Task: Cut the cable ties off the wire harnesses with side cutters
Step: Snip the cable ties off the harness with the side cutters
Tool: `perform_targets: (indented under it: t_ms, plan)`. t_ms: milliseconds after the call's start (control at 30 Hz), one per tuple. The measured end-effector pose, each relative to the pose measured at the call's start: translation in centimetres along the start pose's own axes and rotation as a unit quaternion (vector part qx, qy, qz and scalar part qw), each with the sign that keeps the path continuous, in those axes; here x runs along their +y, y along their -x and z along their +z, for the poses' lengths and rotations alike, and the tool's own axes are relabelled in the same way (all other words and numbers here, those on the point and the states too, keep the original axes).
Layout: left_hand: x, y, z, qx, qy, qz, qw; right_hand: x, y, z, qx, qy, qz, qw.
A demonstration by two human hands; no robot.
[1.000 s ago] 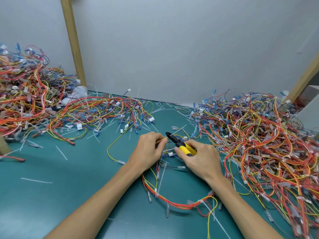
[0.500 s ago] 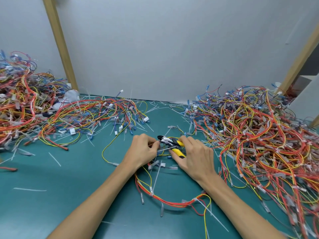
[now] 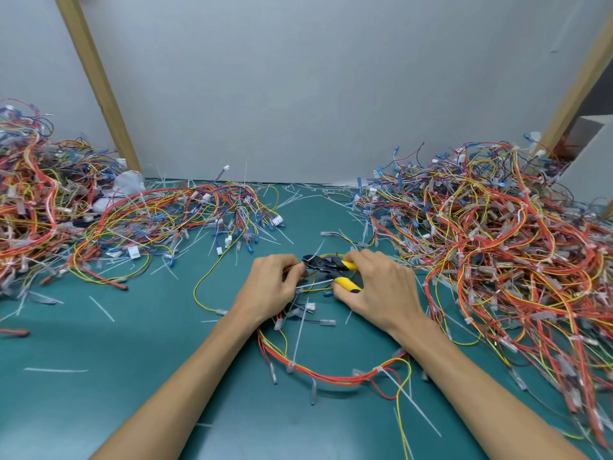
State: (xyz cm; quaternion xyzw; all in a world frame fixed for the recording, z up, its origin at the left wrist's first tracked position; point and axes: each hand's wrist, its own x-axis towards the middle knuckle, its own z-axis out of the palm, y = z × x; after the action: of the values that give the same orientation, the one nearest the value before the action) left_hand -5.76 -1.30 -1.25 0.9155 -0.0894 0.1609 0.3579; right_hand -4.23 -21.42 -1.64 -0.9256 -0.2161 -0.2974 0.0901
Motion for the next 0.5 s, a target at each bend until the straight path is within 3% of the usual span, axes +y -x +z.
perform_targets:
  t_ms: [500]
  plan:
    - [-0.06, 0.07, 0.43, 0.022, -0.027, 0.011, 0.999, 0.39, -0.07, 0.14, 0.000, -0.023, 0.002, 1.000]
